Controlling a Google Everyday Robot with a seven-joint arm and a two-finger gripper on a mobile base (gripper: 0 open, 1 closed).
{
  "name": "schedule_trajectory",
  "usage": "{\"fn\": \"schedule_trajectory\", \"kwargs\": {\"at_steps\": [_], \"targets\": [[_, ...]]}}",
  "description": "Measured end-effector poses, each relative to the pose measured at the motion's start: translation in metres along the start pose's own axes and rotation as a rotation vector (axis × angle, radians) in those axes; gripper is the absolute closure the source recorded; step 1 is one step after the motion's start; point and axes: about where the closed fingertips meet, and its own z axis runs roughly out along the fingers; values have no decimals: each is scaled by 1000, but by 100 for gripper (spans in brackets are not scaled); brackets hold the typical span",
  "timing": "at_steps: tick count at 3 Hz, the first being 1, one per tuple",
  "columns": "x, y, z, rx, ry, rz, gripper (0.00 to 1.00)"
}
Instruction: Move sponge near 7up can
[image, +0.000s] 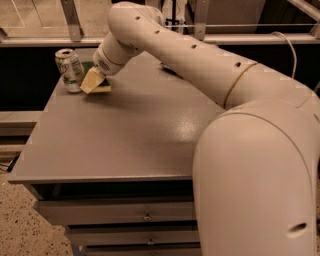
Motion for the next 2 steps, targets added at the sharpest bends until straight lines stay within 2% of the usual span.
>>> {"fn": "schedule_trajectory", "kwargs": {"at_steps": [2], "targets": [[-2,4,14,-21,-8,14,16]]}}
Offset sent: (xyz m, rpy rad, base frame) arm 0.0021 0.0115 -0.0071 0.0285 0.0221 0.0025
